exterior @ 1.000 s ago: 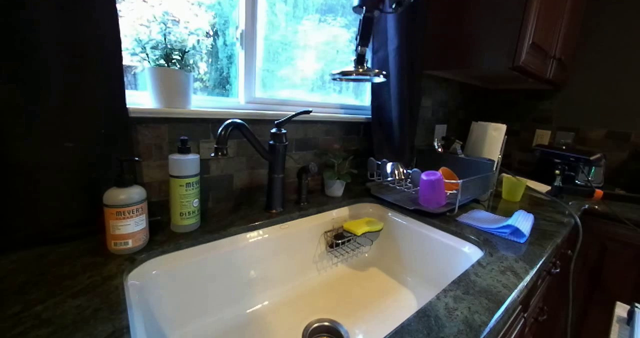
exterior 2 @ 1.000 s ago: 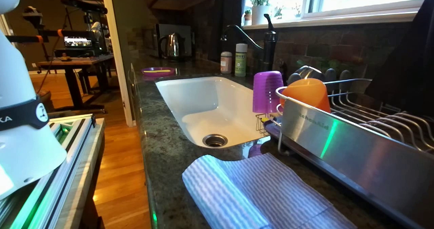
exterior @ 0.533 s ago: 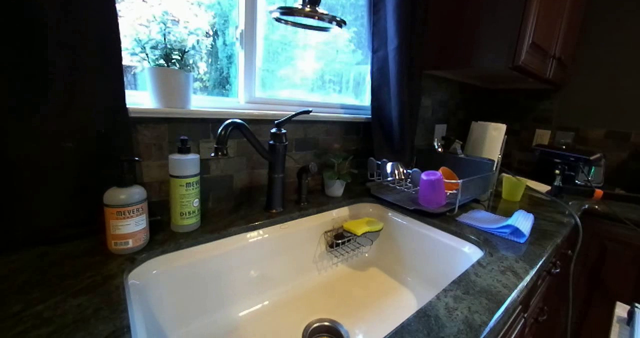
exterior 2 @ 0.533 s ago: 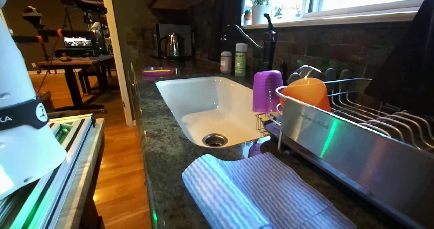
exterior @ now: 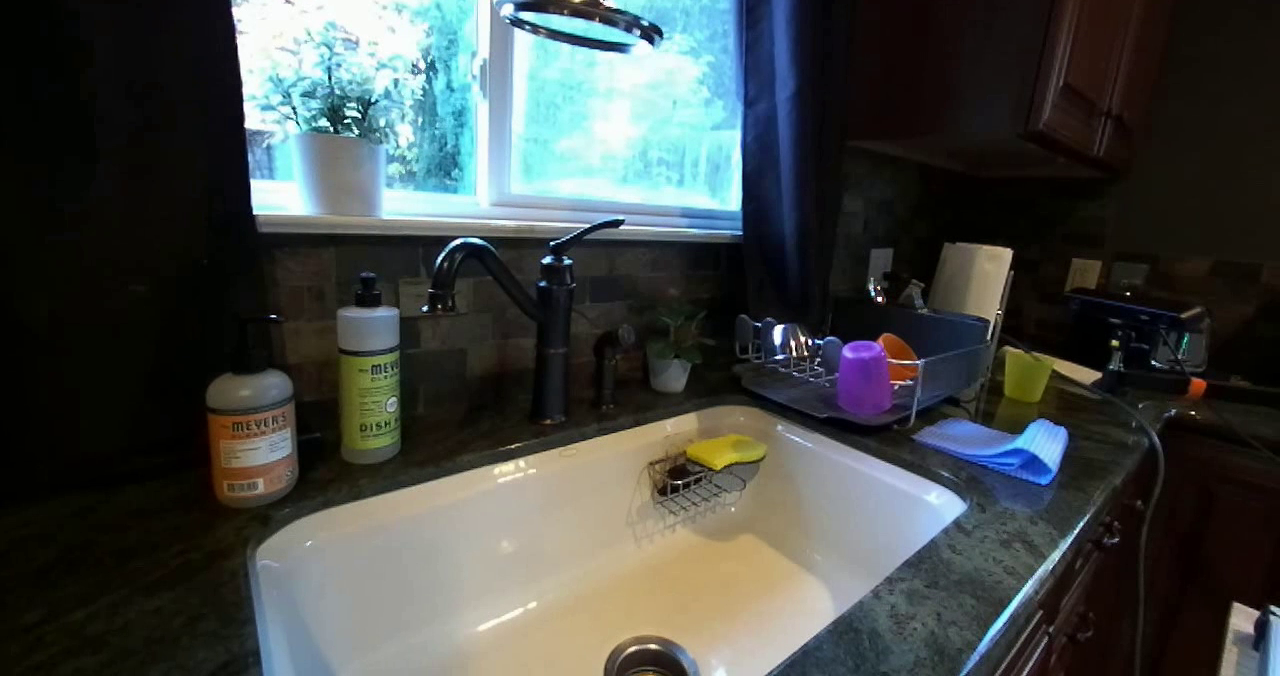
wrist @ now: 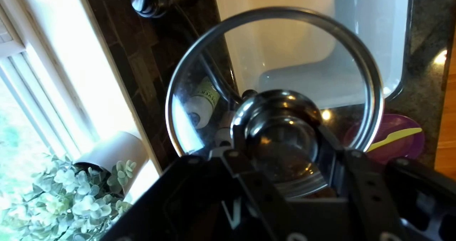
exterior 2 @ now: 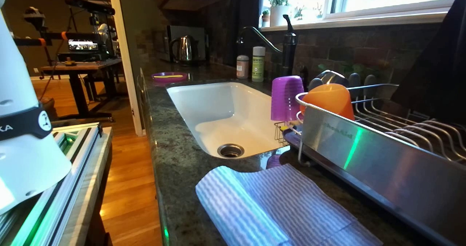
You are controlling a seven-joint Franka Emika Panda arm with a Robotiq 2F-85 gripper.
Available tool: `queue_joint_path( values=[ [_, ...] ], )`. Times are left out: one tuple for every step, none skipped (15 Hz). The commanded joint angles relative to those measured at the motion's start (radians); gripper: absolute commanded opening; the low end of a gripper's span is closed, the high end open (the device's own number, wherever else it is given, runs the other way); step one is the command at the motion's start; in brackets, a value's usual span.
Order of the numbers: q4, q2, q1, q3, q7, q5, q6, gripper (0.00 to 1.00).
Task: Remove the lid from the dish rack and place it on the plate on the counter top
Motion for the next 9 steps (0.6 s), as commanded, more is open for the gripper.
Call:
queue_joint_path(
  values=[
    [0.000,0.000,0.000,0.000,0.000,0.000,0.000,0.24],
    [0.002,0.018,0.020,0.012,-0.003,-0.016,0.007,0.24],
    [0.000,0.034,0.041,0.029,-0.012,-0.018,0.016,0.24],
    [-0.005,0.047,0.058,0.045,-0.026,-0.014,0.028,0.24],
    [0.000,0.062,0.076,0.063,-0.039,-0.011,0.026,0.24],
    [-0.010,0.078,0.098,0.085,-0.054,-0.003,0.047,0.24],
    [-0.013,0.095,0.120,0.106,-0.062,0.002,0.063,0.24],
    [-0.026,0.112,0.145,0.131,-0.067,0.011,0.102,0.24],
    [-0.011,0.138,0.166,0.150,-0.081,0.012,0.121,0.24]
  ],
)
